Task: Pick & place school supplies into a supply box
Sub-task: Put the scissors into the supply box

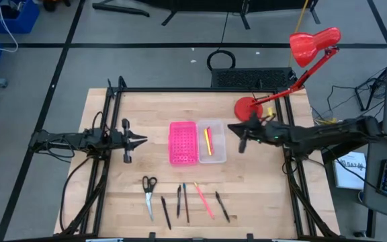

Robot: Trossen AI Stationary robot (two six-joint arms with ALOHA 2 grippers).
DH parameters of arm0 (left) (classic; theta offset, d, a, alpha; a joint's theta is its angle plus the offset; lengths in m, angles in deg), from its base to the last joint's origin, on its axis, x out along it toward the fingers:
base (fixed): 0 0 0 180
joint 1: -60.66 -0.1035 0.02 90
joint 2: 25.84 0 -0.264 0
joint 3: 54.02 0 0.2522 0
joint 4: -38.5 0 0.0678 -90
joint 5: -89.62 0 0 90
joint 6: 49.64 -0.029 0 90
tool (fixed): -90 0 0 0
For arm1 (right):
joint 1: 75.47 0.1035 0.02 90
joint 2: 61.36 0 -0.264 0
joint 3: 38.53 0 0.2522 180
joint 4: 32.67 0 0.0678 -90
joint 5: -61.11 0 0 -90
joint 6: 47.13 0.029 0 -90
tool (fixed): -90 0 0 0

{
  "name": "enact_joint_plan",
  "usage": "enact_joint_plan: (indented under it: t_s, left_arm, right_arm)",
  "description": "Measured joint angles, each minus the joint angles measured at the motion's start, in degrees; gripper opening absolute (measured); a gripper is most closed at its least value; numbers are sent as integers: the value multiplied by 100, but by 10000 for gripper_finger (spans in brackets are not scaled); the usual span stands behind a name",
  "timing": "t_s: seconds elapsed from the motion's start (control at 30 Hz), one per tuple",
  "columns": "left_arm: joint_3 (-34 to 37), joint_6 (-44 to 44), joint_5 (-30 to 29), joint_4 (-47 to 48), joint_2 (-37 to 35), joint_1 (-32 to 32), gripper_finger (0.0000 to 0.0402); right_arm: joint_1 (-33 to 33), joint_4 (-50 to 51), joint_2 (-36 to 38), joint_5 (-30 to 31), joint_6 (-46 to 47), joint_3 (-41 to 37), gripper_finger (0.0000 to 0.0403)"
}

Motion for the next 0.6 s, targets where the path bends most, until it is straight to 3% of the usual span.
enact_joint_plan:
  t_s: [0.27, 0.37, 0.47, 0.6]
  left_arm:
    - [-2, -170, 266, 71, 50, -2, 51]
    - [0, -165, 59, 57, 110, -2, 51]
    - [0, 33, -244, 16, 162, -2, 51]
    - [2, 210, -695, -46, 186, -2, 51]
  right_arm:
    - [148, -448, 1211, 12, -778, -578, 0]
    - [146, -446, 1287, -30, -1149, -579, 0]
    - [144, -497, 1280, -593, -1453, -628, 0]
    - [145, -1187, 1328, -910, -1358, -998, 0]
